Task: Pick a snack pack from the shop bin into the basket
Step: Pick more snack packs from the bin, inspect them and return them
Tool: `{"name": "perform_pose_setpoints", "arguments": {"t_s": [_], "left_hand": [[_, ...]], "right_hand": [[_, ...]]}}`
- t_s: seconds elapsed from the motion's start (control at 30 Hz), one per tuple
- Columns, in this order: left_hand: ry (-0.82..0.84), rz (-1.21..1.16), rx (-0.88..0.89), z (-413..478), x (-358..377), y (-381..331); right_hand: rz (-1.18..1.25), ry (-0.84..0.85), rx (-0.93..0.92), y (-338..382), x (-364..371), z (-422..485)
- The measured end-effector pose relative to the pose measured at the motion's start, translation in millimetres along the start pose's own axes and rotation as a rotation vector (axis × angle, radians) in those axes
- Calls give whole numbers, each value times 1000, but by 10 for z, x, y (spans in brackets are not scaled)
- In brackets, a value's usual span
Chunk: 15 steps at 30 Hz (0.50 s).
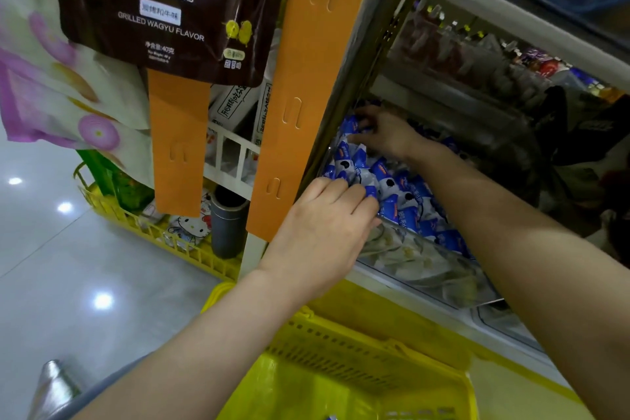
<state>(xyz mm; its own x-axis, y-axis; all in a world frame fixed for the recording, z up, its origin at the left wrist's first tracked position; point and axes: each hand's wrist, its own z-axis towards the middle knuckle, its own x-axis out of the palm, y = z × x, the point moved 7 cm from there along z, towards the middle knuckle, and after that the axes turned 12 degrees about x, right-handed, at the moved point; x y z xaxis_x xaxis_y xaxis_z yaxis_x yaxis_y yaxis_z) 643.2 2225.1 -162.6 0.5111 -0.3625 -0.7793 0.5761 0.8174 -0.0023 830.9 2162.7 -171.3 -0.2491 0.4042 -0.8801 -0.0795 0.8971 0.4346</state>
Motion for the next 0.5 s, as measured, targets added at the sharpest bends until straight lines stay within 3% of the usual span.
{"name": "perform_pose_setpoints", "arguments": {"t_s": [0.07, 0.2, 0.33, 0.5], "left_hand": [[29, -2, -5, 1, 2, 3], [81, -27, -10, -1, -32, -7], [89, -51, 0, -101, -120, -18], [96, -130, -42, -196, -226, 26]], "right_hand": [[25, -12, -29, 3, -53, -34], [26, -263, -27, -125, -340, -107], [-99, -140, 63, -288, -185, -59], [-146, -134, 142, -286, -139, 42]]}}
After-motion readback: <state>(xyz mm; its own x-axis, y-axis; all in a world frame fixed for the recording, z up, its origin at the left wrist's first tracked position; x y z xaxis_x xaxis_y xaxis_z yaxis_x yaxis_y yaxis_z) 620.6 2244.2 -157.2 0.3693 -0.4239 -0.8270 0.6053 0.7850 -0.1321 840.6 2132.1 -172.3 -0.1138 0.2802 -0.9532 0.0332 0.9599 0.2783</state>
